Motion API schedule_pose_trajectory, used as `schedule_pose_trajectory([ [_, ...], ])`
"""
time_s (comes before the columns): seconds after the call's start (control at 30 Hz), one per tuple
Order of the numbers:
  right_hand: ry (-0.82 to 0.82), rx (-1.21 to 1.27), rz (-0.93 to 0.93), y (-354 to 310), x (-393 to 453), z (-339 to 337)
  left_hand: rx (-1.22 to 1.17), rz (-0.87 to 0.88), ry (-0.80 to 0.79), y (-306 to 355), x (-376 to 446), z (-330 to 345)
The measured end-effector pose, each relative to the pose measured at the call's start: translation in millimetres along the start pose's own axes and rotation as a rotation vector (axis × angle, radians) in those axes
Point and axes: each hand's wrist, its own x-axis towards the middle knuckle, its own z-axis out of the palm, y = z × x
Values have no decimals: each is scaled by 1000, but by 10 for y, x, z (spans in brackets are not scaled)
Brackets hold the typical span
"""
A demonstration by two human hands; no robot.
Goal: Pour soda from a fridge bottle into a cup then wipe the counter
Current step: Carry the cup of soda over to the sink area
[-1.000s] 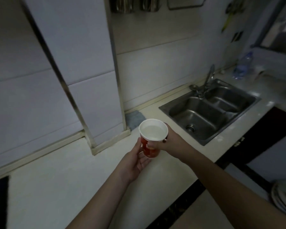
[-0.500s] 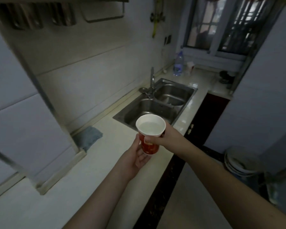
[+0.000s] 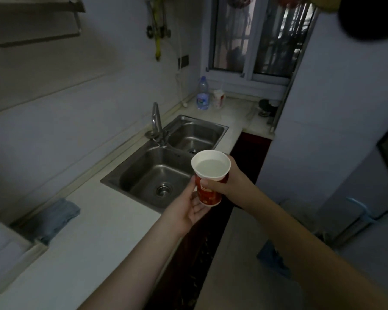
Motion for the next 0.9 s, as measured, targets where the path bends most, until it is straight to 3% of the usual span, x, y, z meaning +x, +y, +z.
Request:
schedule_pose_trajectory([
  [0.5,108,35,34,448,655,-1069,57,-82,-62,157,1066,863],
  [0.9,131,37,101,896,2062,-1648,76,-90,-76,820,2562,1117],
])
